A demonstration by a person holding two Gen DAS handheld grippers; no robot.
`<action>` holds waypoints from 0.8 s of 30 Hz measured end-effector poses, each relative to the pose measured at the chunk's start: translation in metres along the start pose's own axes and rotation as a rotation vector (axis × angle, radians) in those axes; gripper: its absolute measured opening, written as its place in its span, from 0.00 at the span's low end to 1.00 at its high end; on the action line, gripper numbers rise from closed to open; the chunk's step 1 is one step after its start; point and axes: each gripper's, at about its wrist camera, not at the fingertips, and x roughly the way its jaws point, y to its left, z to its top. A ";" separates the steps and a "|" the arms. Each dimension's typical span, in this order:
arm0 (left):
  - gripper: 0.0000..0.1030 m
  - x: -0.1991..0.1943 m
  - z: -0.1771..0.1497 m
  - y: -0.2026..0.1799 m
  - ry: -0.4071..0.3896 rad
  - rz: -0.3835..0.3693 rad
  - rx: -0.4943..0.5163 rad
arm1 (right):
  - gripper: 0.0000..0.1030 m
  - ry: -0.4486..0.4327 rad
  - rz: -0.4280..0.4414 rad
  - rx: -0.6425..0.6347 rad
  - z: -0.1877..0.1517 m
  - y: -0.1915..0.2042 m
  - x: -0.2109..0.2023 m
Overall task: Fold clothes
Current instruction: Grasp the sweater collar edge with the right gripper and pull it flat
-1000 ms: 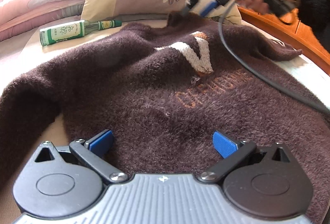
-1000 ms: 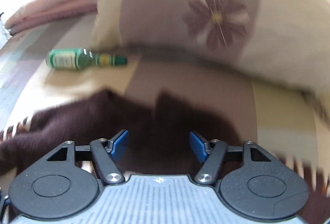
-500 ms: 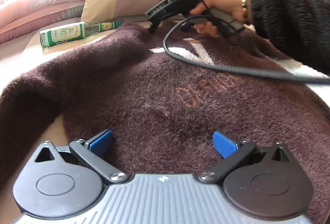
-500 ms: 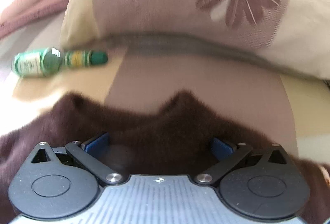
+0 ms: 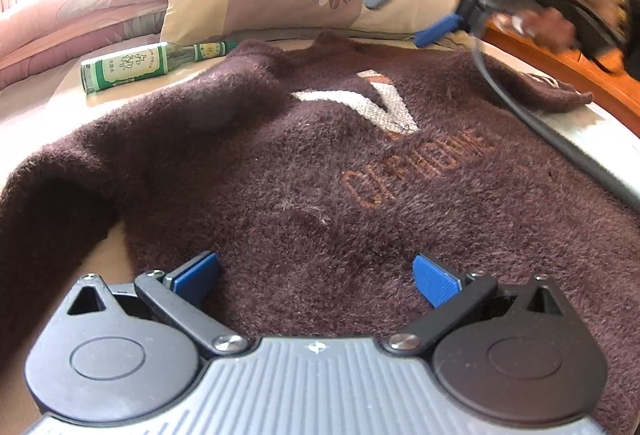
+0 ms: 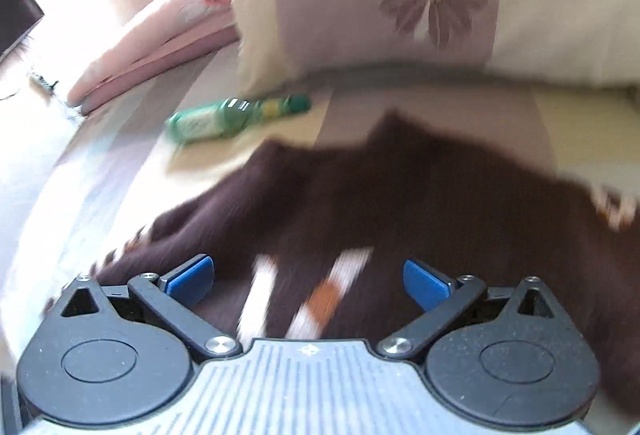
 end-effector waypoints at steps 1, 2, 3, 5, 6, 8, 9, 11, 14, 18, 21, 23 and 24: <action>0.99 0.000 0.000 0.000 0.000 0.000 -0.002 | 1.00 0.011 0.011 0.012 -0.008 -0.001 0.000; 0.99 0.000 0.000 0.000 0.000 0.001 -0.004 | 1.00 0.011 0.000 0.022 -0.010 -0.006 0.009; 0.99 0.000 0.000 0.000 0.000 0.002 -0.001 | 1.00 0.011 -0.010 0.033 -0.012 -0.011 0.019; 0.99 0.000 0.000 0.000 0.000 0.003 -0.001 | 1.00 0.009 -0.024 0.063 -0.013 -0.023 0.041; 0.99 0.000 0.000 0.000 0.001 0.003 -0.001 | 1.00 -0.013 -0.025 0.067 -0.012 -0.026 0.046; 0.99 0.000 0.000 0.001 0.002 0.002 -0.002 | 1.00 -0.057 -0.027 0.075 -0.011 -0.033 0.057; 0.99 -0.001 0.000 0.000 0.003 0.003 -0.002 | 1.00 -0.075 -0.029 0.076 -0.011 -0.035 0.062; 0.99 -0.001 0.000 0.000 0.006 0.004 -0.003 | 1.00 -0.063 -0.049 0.051 -0.018 -0.030 0.059; 0.99 -0.002 0.001 0.000 0.013 0.009 -0.005 | 1.00 -0.034 -0.088 -0.025 -0.046 -0.019 0.042; 0.99 -0.001 0.001 -0.001 0.019 0.017 -0.007 | 1.00 0.008 -0.109 -0.068 -0.083 -0.008 0.016; 0.99 -0.002 0.004 -0.001 0.034 0.019 -0.006 | 1.00 0.043 -0.140 -0.105 -0.079 0.008 0.007; 0.99 -0.007 0.006 -0.001 0.047 0.018 0.008 | 1.00 0.039 -0.134 -0.141 -0.066 0.022 0.005; 0.99 -0.012 0.007 0.000 0.044 0.026 0.028 | 1.00 0.027 -0.130 -0.167 -0.058 0.031 0.004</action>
